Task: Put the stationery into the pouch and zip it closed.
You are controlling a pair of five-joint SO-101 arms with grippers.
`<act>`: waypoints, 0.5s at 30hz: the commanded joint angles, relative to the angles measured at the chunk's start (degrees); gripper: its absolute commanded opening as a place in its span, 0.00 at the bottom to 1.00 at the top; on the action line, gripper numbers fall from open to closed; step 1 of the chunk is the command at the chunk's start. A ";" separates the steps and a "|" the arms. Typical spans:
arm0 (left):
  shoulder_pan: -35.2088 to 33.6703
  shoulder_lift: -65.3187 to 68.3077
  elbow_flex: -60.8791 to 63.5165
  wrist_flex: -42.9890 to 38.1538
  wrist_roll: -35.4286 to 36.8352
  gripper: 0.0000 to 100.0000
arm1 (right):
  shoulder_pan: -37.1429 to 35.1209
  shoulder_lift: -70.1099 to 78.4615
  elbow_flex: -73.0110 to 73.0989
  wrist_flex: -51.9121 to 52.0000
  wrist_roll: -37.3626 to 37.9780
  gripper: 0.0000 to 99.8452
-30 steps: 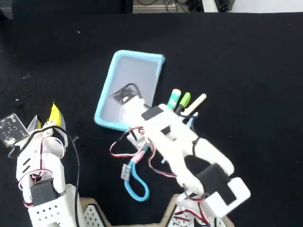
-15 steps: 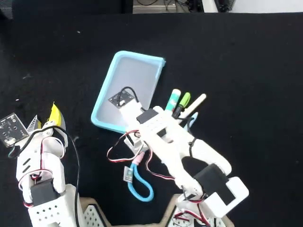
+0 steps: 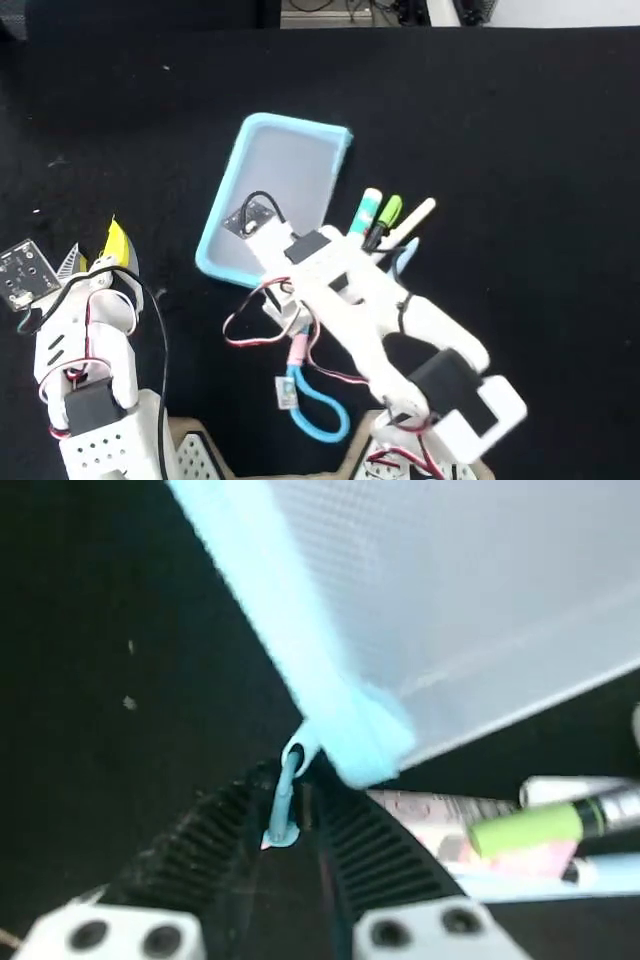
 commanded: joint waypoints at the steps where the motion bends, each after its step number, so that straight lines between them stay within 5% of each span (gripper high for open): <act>1: 0.04 -0.44 -1.45 -1.23 0.62 0.20 | -0.44 -7.43 -2.42 3.60 2.73 0.01; 9: 0.04 -0.44 -1.45 -1.05 0.62 0.20 | -0.44 -8.92 3.56 -0.62 3.25 0.14; 15: 0.04 -0.44 -1.45 -0.97 0.62 0.20 | -0.35 -9.10 6.73 -0.70 3.08 0.08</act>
